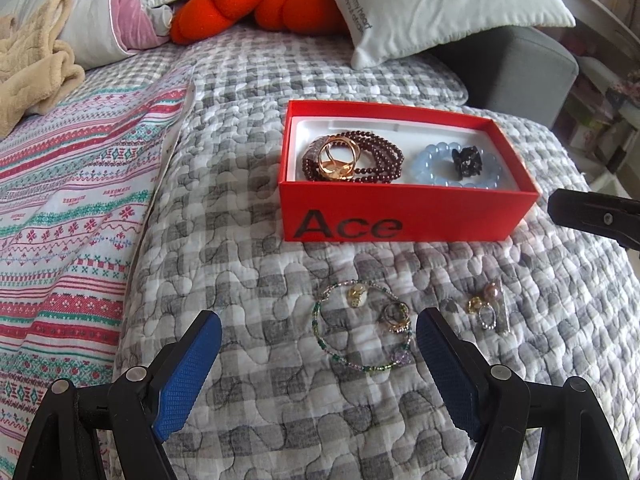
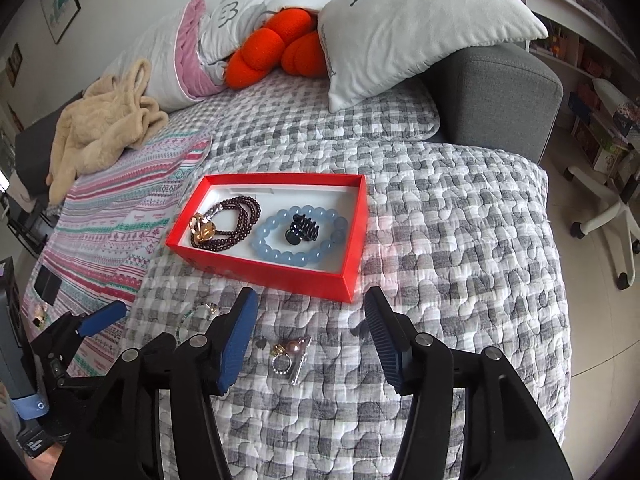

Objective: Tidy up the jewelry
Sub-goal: 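Lower the black clip onto the light blue bracelet in the box and open the right tool, then withdraw both tools from the box toward the remaining jewelry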

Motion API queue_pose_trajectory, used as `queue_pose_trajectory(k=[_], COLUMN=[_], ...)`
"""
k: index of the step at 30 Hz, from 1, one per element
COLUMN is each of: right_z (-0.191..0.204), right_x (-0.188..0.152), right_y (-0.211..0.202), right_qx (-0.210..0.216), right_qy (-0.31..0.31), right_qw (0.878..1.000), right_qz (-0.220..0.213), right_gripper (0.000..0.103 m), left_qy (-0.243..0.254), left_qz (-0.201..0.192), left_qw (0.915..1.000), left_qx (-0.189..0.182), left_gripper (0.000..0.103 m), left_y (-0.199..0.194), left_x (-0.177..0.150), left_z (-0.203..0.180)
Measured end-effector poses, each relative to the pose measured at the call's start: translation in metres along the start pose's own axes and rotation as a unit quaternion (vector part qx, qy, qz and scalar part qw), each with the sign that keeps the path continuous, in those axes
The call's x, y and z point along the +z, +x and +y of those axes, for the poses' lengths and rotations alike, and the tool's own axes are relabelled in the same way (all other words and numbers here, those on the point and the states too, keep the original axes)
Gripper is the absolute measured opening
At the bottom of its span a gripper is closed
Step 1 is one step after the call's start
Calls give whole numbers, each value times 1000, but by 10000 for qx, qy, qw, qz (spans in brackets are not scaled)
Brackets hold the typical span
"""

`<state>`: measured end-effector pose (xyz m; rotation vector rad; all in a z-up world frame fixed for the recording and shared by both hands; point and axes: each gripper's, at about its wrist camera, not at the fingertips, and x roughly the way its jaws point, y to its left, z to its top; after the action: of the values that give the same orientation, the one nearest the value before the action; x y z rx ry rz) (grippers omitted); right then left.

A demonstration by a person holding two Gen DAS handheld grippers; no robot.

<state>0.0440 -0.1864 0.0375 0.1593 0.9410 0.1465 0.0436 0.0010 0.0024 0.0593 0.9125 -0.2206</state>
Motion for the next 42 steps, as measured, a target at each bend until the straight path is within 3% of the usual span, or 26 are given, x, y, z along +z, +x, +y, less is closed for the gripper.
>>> queue_pose_trajectory(k=[17, 22, 27, 34, 42], right_z=[-12, -16, -16, -18, -19], right_x=[-42, -45, -44, -43, -43], right_y=[31, 34, 33, 33, 31], right_qx=[-444, -487, -479, -460, -449], right_qy=[215, 260, 288, 326, 369], right_qw=[9936, 9924, 9927, 9926, 9928], right_qz=[1015, 1097, 1064, 1073, 1049], right_gripper=[63, 63, 63, 63, 63], left_qy=[-86, -112, -286, -428, -634], left_qz=[441, 529, 541, 555, 550], left_qw=[9989, 9978, 9958, 9943, 9940], left_qx=[-122, -385, -680, -809, -705], left_gripper=[83, 70, 49, 42, 26], left_y=[20, 23, 24, 30, 40], left_x=[-33, -32, -26, -19, -11], left_z=[20, 17, 15, 12, 13])
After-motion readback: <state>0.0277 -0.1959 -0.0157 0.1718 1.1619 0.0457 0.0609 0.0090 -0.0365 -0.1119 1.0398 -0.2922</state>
